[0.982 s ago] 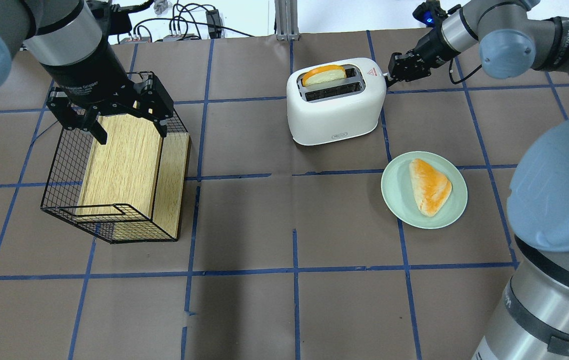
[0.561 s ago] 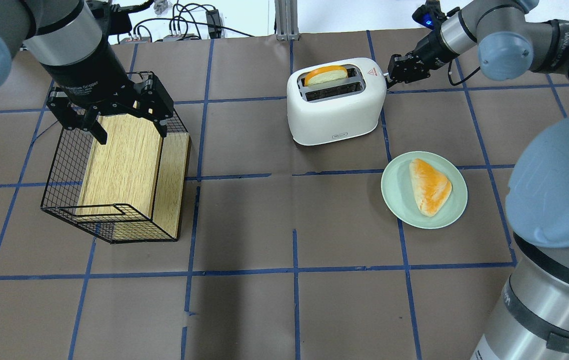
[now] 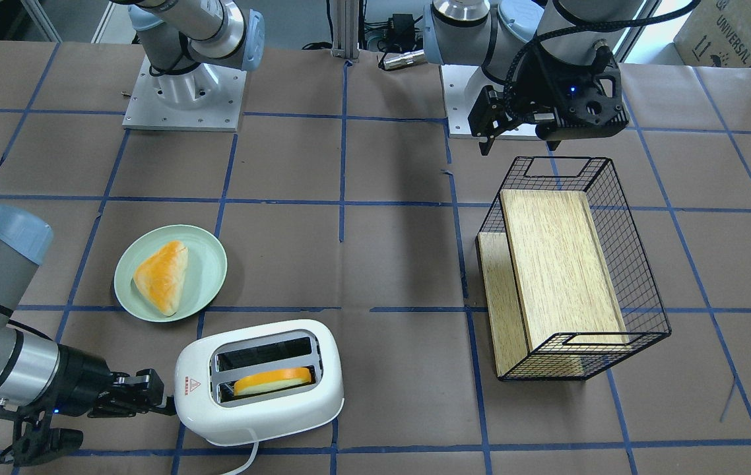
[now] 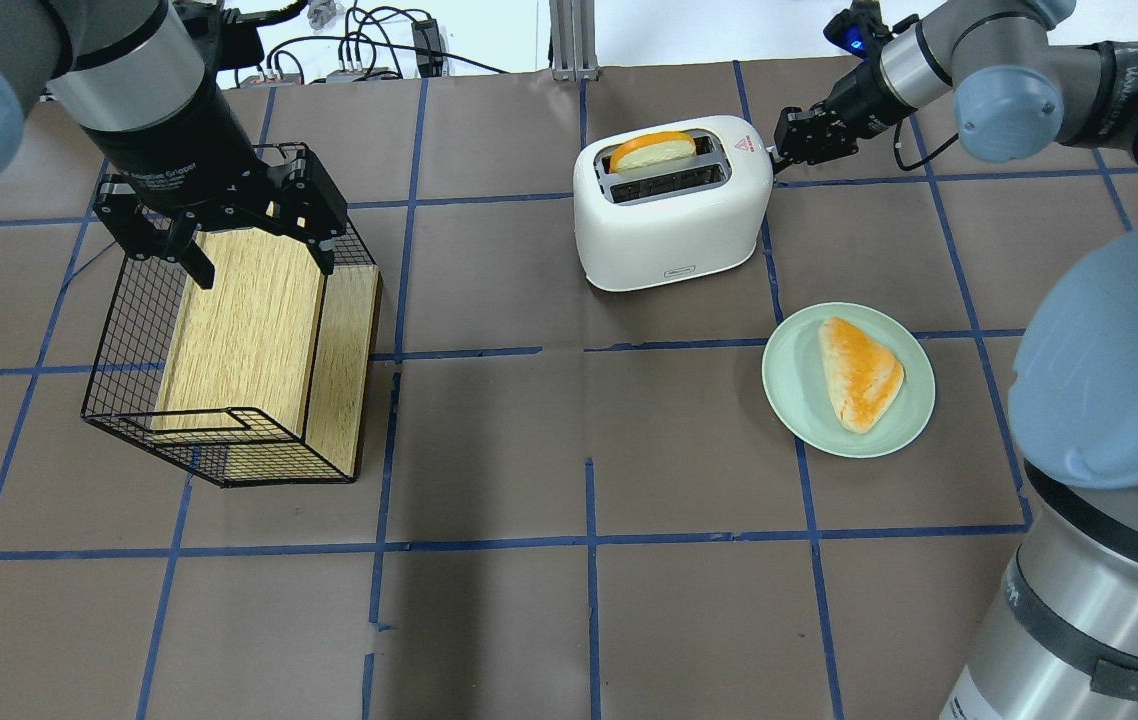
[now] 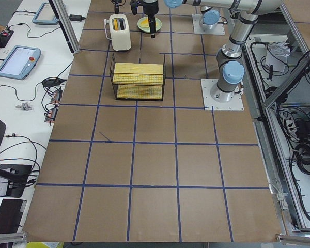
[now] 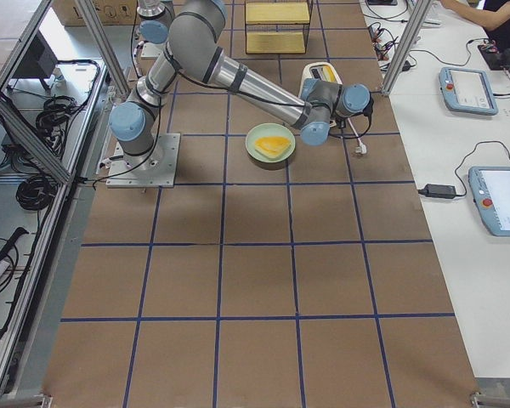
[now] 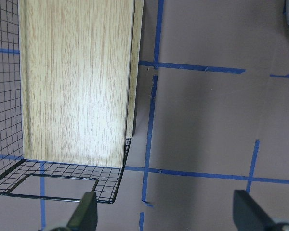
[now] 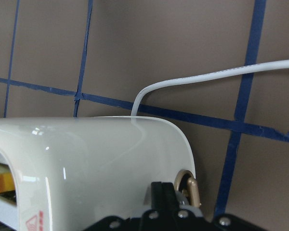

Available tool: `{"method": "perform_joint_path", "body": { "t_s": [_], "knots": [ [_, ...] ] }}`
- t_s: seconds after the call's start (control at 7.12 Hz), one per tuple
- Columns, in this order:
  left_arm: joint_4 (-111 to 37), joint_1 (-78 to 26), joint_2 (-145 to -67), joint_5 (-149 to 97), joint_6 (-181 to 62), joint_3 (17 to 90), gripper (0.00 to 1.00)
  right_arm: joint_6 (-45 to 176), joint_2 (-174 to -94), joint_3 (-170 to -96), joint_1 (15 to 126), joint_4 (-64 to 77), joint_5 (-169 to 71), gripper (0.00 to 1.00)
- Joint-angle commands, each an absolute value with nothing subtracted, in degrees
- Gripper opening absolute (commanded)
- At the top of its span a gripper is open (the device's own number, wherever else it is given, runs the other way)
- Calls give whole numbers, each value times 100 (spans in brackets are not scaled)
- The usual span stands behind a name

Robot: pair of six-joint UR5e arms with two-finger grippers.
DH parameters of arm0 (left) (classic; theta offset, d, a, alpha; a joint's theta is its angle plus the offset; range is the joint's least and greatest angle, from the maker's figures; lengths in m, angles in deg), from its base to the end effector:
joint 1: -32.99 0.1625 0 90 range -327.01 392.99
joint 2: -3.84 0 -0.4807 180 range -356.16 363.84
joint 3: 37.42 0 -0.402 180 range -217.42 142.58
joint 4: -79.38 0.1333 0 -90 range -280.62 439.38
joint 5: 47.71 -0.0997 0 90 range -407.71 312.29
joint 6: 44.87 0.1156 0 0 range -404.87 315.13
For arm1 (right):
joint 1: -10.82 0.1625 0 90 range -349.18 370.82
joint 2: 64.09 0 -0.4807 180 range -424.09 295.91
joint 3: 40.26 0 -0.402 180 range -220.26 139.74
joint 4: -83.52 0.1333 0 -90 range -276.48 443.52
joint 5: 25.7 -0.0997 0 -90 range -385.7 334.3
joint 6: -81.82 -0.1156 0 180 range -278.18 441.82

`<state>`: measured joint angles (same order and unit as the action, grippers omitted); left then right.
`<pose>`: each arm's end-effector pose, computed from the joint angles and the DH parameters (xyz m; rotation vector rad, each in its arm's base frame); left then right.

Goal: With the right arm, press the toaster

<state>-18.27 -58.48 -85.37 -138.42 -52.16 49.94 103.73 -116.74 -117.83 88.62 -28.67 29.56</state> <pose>-0.1443 -0.4820 0.5446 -0.1578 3.1176 0.1132 0.0359 -0.7764 0.2756 -0.1963 2.5353 -0.1754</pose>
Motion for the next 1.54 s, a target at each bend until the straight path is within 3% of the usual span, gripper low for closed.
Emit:
{"method": "perform_joint_path", "body": {
  "t_s": [0.0, 0.14, 0.56, 0.84, 1.26, 1.4],
  "knots": [
    [-1827, -5850, -8537, -13842, -5216, 4994, 100, 10169, -11796, -11228, 8991, -2749, 4016, 80],
    [-1827, -5850, -8537, -13842, -5216, 4994, 100, 10055, -11971, -10902, 9227, -2409, 4883, 100],
    [-1827, -5850, -8537, -13842, -5216, 4994, 100, 9922, -12506, -10643, 9853, -2178, 6377, 100],
    [-1827, -5850, -8537, -13842, -5216, 4994, 100, 9992, -13312, -10906, 9898, -875, 6351, 100],
    [-1827, -5850, -8537, -13842, -5216, 4994, 100, 9966, -14920, -12808, 9854, -867, 6315, 100],
    [-1827, -5850, -8537, -13842, -5216, 4994, 100, 9975, -15317, -13067, 9810, -867, 6298, 100]
  ]
}}
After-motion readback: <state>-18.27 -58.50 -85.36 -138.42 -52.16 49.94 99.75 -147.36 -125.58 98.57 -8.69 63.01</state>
